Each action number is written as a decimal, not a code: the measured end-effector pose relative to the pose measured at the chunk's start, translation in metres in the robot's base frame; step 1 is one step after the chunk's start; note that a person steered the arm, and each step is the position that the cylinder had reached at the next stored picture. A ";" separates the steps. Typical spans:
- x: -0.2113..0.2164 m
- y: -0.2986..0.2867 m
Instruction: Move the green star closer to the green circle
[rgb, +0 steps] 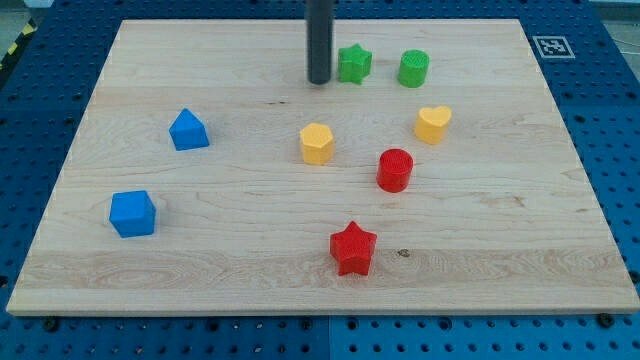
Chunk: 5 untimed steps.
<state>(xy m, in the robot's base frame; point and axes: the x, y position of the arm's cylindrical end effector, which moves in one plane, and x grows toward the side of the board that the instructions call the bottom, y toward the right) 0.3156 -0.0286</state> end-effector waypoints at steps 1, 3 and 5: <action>-0.003 -0.026; -0.003 0.047; -0.003 0.057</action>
<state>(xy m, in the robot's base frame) 0.3131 0.0285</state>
